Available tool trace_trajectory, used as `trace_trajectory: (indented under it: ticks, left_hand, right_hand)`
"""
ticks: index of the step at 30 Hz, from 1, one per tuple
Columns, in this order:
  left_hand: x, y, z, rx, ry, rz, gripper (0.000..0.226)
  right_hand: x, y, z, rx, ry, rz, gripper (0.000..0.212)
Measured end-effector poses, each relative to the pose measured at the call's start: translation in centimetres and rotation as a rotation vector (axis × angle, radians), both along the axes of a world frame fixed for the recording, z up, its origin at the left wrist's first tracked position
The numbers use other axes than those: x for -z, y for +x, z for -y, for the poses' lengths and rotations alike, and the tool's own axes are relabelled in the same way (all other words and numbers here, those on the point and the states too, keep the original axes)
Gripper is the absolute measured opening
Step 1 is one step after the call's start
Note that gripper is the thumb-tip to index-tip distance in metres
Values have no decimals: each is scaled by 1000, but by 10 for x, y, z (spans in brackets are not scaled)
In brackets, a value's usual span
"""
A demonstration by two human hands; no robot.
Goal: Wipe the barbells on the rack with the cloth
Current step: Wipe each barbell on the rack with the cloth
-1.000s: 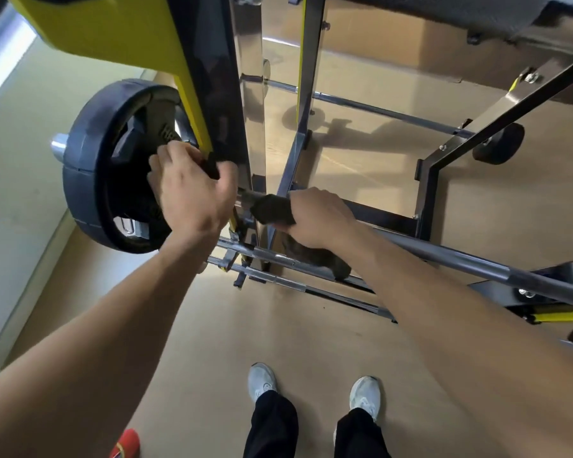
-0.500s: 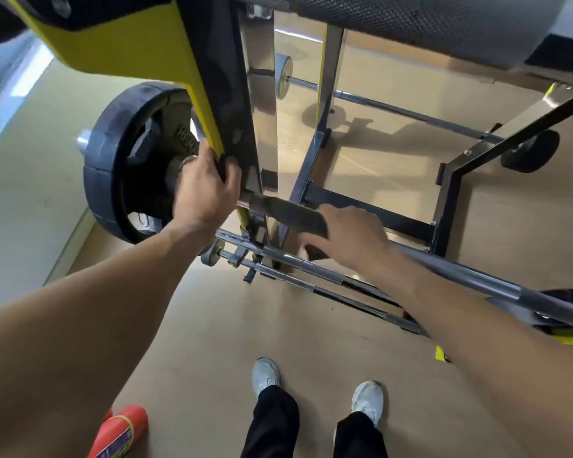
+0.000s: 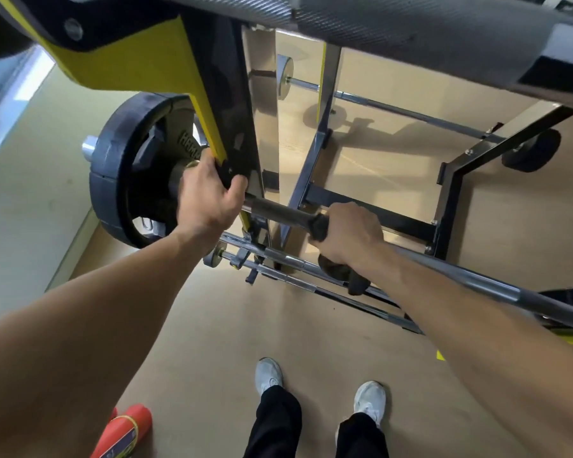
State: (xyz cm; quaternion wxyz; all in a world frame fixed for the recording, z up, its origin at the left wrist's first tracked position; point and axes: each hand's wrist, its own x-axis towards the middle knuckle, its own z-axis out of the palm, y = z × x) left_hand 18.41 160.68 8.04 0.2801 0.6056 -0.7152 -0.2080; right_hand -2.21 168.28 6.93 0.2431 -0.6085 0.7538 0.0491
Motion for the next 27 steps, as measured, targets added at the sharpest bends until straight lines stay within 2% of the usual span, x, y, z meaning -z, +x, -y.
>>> trace_trajectory:
  ticks: [5,10,16,19,22,27]
  left_hand:
    - [-3,-4,-2,17,-56,49,26]
    - [1,-3,0,-27,-117,112,29]
    - [7,1,4,-14,-109,94,34]
    - [7,1,5,-4,-92,84,35]
    - [5,0,4,30,-94,74,36]
    - [3,0,4,-1,-95,51,40]
  right_hand:
    - [-2,46,22,-129,-162,117,31]
    - [-3,37,4,-330,-344,136,45]
    - [-1,-49,-32,-381,-154,-43,28]
    - [-7,-43,-20,-345,-32,141,18]
    - [-10,2,9,-335,-36,268,21]
    - [-13,57,47,-329,-94,315,22]
